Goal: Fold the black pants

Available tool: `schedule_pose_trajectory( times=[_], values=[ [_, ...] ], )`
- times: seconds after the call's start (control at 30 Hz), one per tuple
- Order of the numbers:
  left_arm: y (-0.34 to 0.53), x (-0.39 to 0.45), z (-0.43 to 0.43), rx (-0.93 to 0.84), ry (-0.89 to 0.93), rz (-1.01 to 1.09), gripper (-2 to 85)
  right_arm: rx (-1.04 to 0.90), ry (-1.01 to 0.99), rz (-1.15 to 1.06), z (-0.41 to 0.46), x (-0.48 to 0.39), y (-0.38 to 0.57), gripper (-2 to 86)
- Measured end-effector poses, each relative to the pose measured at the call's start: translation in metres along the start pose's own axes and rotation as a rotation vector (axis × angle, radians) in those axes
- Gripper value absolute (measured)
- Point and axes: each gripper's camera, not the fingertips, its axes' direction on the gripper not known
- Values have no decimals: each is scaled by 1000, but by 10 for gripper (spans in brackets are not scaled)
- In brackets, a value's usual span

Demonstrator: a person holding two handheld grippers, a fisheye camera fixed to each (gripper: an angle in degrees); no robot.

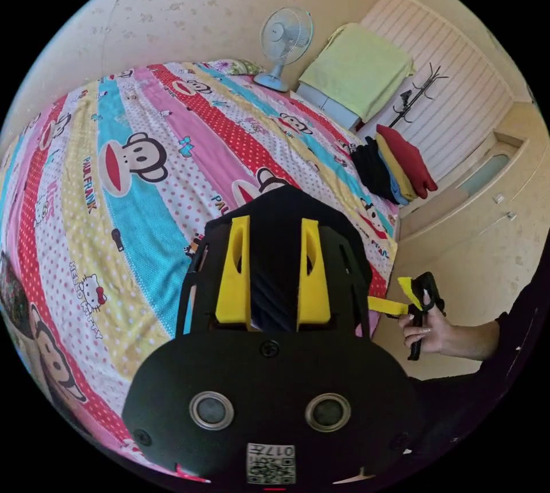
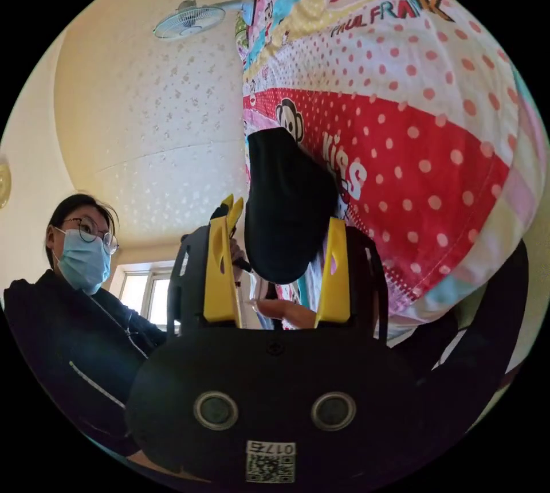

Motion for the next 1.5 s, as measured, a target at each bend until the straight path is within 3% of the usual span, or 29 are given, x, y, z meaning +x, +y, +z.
schedule_pose_trajectory(
  times=[0.17,0.23,0.33,0.43,0.53,0.7,0.8,0.97,1.07,1.17,1.27,1.5],
  values=[
    [38,-22,-28,77,131,-167,138,39,-56,48,12,29,-16,230],
    [88,-38,-42,148,304,-362,158,54,-53,39,14,36,-19,232],
    [156,-27,-56,258,348,-551,175,78,-85,50,16,44,-28,243],
    [192,-12,-51,173,340,-681,219,81,-98,75,19,52,-39,240],
    [216,-14,-29,182,462,-891,230,38,-79,94,25,63,-52,224],
    [198,-25,0,148,515,-942,229,-11,-190,291,25,84,-71,186],
    [187,-32,2,291,590,-1019,229,-4,-228,350,21,83,-66,173],
    [180,-44,8,364,637,-1167,245,-48,-202,254,19,62,-76,160],
    [172,-56,31,443,831,-1269,240,-70,-212,192,16,48,-78,156],
    [136,-54,31,408,794,-1214,211,-31,-239,164,5,33,-89,155],
    [69,-34,28,379,764,-1021,190,34,-332,89,-18,12,-118,153],
    [-113,48,123,325,1031,-638,186,297,-414,-300,-122,-56,-217,156]
  ],
)
